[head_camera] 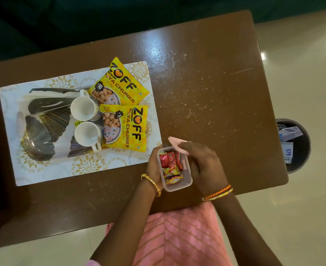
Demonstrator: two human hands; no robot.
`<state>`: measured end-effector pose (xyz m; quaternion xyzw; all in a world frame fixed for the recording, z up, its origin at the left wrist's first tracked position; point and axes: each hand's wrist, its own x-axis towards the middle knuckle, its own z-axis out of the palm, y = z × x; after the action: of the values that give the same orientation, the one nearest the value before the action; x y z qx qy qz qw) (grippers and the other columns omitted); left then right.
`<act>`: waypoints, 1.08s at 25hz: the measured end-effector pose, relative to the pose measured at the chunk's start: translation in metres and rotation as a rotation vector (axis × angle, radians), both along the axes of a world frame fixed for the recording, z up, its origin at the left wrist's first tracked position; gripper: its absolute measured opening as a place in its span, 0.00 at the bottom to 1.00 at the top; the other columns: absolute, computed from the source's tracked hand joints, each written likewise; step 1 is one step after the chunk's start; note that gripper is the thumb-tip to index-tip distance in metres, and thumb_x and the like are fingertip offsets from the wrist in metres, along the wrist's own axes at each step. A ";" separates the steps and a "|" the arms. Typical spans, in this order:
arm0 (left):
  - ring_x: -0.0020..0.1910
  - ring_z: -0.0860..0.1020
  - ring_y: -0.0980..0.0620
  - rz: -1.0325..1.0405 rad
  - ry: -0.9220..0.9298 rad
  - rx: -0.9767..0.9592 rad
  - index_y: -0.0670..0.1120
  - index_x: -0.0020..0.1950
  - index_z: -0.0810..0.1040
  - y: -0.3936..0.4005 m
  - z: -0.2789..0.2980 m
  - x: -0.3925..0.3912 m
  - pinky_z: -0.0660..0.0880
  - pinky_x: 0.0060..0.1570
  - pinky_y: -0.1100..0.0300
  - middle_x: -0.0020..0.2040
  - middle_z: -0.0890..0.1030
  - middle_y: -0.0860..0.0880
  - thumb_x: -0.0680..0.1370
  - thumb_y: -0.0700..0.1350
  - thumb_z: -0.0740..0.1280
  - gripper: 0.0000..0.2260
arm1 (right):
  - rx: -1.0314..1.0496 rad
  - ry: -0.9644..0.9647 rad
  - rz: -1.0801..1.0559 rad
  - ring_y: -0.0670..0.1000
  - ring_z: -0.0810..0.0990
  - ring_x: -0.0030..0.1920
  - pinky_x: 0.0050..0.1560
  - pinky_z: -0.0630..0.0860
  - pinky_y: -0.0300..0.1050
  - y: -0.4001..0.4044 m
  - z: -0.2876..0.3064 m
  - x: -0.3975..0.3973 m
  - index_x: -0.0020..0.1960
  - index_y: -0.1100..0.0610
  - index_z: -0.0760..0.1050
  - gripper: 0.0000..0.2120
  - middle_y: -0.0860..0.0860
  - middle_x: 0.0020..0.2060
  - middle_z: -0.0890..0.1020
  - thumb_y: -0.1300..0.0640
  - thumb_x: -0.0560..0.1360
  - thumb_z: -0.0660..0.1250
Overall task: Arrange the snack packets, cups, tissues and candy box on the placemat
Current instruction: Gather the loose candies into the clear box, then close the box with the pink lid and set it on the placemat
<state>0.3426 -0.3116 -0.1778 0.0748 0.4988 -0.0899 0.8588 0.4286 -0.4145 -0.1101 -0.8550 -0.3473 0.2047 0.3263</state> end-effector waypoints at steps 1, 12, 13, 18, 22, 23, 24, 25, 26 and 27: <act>0.47 0.79 0.46 0.015 -0.039 -0.056 0.43 0.55 0.78 -0.001 0.005 0.004 0.73 0.54 0.53 0.47 0.81 0.43 0.72 0.56 0.60 0.21 | -0.018 -0.049 0.036 0.55 0.79 0.57 0.58 0.71 0.47 -0.001 -0.001 -0.008 0.57 0.56 0.79 0.20 0.53 0.54 0.83 0.65 0.67 0.60; 0.43 0.76 0.46 -0.226 0.014 -0.009 0.43 0.55 0.76 0.009 0.008 0.011 0.73 0.46 0.54 0.46 0.78 0.41 0.76 0.62 0.51 0.26 | -0.011 -0.041 0.119 0.58 0.61 0.73 0.69 0.65 0.60 -0.035 -0.019 -0.064 0.66 0.56 0.72 0.25 0.57 0.69 0.70 0.63 0.70 0.55; 0.43 0.76 0.46 -0.236 0.024 0.000 0.44 0.54 0.76 0.009 0.006 0.009 0.73 0.45 0.54 0.46 0.78 0.41 0.76 0.62 0.51 0.26 | -0.014 -0.041 0.145 0.59 0.61 0.73 0.69 0.64 0.60 -0.036 -0.020 -0.065 0.66 0.56 0.72 0.25 0.57 0.70 0.69 0.62 0.70 0.55; 0.41 0.78 0.46 -0.312 0.050 0.035 0.44 0.57 0.77 0.013 -0.001 0.005 0.74 0.44 0.54 0.45 0.80 0.41 0.75 0.65 0.52 0.29 | -0.032 0.000 0.200 0.60 0.59 0.74 0.71 0.61 0.62 -0.041 -0.024 -0.069 0.66 0.55 0.72 0.26 0.57 0.71 0.68 0.61 0.69 0.55; 0.34 0.83 0.49 -0.286 -0.004 0.043 0.45 0.43 0.86 0.016 -0.001 0.005 0.80 0.36 0.59 0.38 0.85 0.43 0.71 0.72 0.54 0.34 | 0.035 0.035 0.156 0.59 0.58 0.75 0.73 0.58 0.58 -0.037 -0.029 -0.067 0.64 0.56 0.74 0.23 0.57 0.70 0.69 0.60 0.70 0.57; 0.36 0.83 0.48 -0.268 -0.029 0.031 0.45 0.45 0.86 0.015 -0.001 0.004 0.80 0.39 0.57 0.40 0.85 0.42 0.69 0.73 0.55 0.34 | 0.055 0.039 0.141 0.58 0.59 0.74 0.73 0.58 0.57 -0.035 -0.031 -0.066 0.63 0.57 0.74 0.23 0.56 0.69 0.69 0.60 0.70 0.58; 0.40 0.82 0.46 -0.247 -0.051 0.021 0.44 0.48 0.85 0.014 0.000 0.003 0.80 0.43 0.54 0.43 0.84 0.41 0.67 0.73 0.58 0.35 | 0.078 0.049 0.123 0.58 0.59 0.74 0.73 0.57 0.57 -0.032 -0.033 -0.064 0.62 0.57 0.75 0.22 0.56 0.68 0.70 0.60 0.69 0.59; 0.43 0.82 0.45 -0.226 -0.071 0.016 0.44 0.51 0.83 0.013 -0.001 0.002 0.79 0.47 0.52 0.46 0.84 0.40 0.66 0.72 0.61 0.34 | 0.102 0.065 0.103 0.58 0.60 0.74 0.73 0.58 0.56 -0.030 -0.035 -0.062 0.62 0.57 0.75 0.21 0.56 0.68 0.71 0.61 0.69 0.59; 0.45 0.82 0.44 -0.209 -0.091 0.016 0.44 0.52 0.83 0.012 -0.001 0.001 0.79 0.49 0.51 0.46 0.84 0.40 0.66 0.70 0.63 0.32 | 0.122 0.079 0.085 0.58 0.61 0.73 0.73 0.58 0.57 -0.029 -0.037 -0.061 0.61 0.57 0.75 0.21 0.57 0.67 0.72 0.61 0.69 0.60; 0.44 0.83 0.45 -0.196 -0.107 0.025 0.44 0.50 0.84 0.010 -0.001 0.000 0.80 0.48 0.52 0.46 0.85 0.41 0.66 0.67 0.65 0.29 | 0.135 0.088 0.073 0.58 0.62 0.73 0.73 0.59 0.57 -0.028 -0.038 -0.061 0.60 0.56 0.74 0.21 0.57 0.67 0.72 0.61 0.68 0.60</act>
<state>0.3427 -0.3012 -0.1790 0.1387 0.4438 -0.1631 0.8702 0.3671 -0.4427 -0.1483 -0.8081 -0.3764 0.2300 0.3904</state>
